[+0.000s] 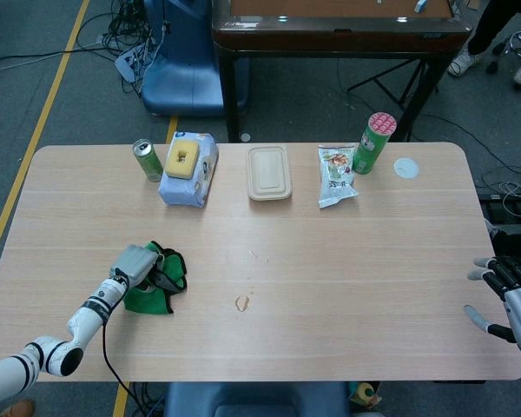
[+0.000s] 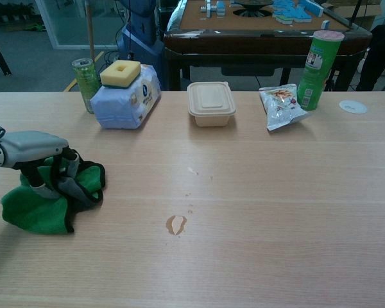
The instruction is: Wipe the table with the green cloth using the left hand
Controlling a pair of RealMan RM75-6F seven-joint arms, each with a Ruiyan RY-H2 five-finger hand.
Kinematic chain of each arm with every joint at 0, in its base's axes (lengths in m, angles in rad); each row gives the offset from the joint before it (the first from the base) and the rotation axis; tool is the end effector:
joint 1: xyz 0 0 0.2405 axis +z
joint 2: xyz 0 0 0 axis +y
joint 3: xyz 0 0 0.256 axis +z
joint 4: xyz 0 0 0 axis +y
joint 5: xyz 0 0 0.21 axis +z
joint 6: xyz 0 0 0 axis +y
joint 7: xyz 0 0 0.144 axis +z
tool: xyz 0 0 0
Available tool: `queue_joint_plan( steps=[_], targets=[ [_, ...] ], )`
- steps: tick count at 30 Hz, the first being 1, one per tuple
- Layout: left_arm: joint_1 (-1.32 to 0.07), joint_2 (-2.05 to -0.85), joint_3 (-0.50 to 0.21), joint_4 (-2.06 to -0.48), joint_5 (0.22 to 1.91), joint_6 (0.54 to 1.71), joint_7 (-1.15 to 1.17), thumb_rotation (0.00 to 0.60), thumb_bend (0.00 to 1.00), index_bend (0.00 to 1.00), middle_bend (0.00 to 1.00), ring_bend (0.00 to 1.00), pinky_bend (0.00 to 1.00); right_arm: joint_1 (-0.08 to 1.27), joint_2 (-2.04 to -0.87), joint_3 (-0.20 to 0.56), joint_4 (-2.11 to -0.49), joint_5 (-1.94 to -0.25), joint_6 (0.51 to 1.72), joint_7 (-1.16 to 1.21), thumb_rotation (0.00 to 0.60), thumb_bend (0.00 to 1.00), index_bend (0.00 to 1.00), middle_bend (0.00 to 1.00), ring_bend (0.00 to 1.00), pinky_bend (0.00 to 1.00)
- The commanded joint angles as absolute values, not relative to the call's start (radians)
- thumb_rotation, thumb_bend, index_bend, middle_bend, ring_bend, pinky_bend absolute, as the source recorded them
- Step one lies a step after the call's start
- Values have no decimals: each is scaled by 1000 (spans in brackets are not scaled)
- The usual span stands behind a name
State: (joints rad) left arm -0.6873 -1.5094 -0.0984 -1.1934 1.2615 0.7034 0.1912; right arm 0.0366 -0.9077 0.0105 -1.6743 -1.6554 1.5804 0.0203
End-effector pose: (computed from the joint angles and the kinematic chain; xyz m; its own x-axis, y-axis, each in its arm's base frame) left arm -0.2480 0.3542 -0.0112 0.6281 0.3999 0.6675 0.7769 -0.3703 -0.5093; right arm -0.2957 -0.1566 0.2160 0.5118 0.0370 0.8583 -0.8508 -0.1172 0.5123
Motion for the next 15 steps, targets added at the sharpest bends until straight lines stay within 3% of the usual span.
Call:
queue_joint_plan(
  steps=[1,6,15],
  targets=[
    [-695,-1519,-109,-1199,1272,718,145,600,193,597,587,591,830,35,-907,11,-1675,-1657,1583,19,600,296,390,294,215,188],
    [-703,-1502,-124,-1242,1310,760,82,600,194,661,679,670,907,31,-904,12,-1677,-1658,1591,19,600,296,391,294,215,188],
    [-723,-1413,-164,-1464,1344,791,-58,600,194,667,694,686,929,27,-907,12,-1676,-1662,1596,19,600,296,391,299,215,188]
  ],
)
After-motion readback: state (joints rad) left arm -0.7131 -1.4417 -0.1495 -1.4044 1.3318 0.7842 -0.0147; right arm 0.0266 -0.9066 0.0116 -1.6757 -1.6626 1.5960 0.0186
